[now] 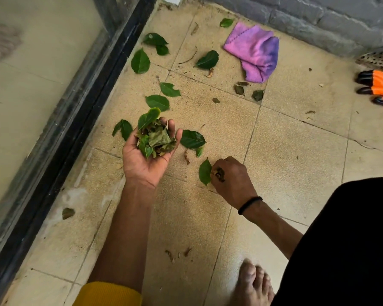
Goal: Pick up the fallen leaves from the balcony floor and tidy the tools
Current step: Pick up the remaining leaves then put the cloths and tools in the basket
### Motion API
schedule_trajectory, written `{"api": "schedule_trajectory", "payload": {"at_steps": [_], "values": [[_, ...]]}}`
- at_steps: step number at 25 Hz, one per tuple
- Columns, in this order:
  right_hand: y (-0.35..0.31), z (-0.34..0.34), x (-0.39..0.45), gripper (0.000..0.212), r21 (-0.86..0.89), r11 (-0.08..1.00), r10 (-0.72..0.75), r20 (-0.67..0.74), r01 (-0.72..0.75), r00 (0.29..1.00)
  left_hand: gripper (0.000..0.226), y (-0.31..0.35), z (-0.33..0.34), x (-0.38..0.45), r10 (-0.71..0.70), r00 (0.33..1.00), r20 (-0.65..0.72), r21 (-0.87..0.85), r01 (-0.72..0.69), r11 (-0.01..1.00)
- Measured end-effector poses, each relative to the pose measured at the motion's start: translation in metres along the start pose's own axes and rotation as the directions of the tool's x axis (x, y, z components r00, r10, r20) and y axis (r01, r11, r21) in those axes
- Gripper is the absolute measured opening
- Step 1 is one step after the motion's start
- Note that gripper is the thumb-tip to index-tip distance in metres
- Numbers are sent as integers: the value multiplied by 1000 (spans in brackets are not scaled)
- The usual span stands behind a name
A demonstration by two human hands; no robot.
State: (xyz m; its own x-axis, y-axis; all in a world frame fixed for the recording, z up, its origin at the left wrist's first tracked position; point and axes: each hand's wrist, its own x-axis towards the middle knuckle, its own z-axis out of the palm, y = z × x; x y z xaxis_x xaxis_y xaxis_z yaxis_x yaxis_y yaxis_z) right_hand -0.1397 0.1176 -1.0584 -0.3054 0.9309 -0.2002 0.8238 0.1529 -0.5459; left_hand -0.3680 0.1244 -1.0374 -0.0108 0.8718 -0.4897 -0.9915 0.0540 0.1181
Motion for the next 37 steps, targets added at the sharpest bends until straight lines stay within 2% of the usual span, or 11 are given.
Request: {"api": "schedule_trajectory", "payload": {"at_steps": [5, 8, 12, 14, 18, 20, 24, 27, 31, 33, 37], "values": [[-8, -26, 12, 8, 333, 910, 208, 148, -247, 967, 42, 0, -2, 0, -1, 1000, 13, -23, 2, 1000], [-13, -22, 15, 16, 191, 963, 169, 126, -191, 978, 42, -3, -3, 0, -18, 1000, 18, -30, 18, 999], [-27, 11, 8, 67, -10, 991, 131, 177, -131, 975, 42, -3, -5, -4, -29, 999, 21, -39, 30, 999], [-35, 26, 2, 60, -54, 995, 83, 90, -79, 992, 42, -2, -5, -6, -31, 1000, 0, -39, 31, 999], [-38, 32, 4, 14, 8, 995, -96, -19, 96, 995, 45, 3, -9, -10, -9, 999, -32, -52, 7, 999], [-34, 28, 6, 7, -10, 993, -119, -23, 118, 993, 49, 4, -11, -9, -3, 999, -41, -59, 0, 998], [-27, -5, 27, 14, 195, 971, 132, 35, -136, 991, 47, 1, -12, -7, 1, 999, -52, -61, -4, 998], [-24, -30, 65, 37, 316, 924, 180, 138, -215, 974, 52, -2, -17, -5, -18, 998, -52, -44, 16, 999], [-40, -31, 93, 59, 71, 995, 45, 356, -75, 933, 55, -7, -30, -11, -41, 996, -75, -12, 40, 999], [-47, -22, 93, 83, -13, 997, 77, 428, -80, 901, 49, -7, -33, -14, -26, 996, -83, -7, 26, 1000], [-50, 1, 83, 108, -187, 981, 104, 293, -50, 950, 46, 3, -35, -15, 17, 997, -77, -28, -19, 999]]}}
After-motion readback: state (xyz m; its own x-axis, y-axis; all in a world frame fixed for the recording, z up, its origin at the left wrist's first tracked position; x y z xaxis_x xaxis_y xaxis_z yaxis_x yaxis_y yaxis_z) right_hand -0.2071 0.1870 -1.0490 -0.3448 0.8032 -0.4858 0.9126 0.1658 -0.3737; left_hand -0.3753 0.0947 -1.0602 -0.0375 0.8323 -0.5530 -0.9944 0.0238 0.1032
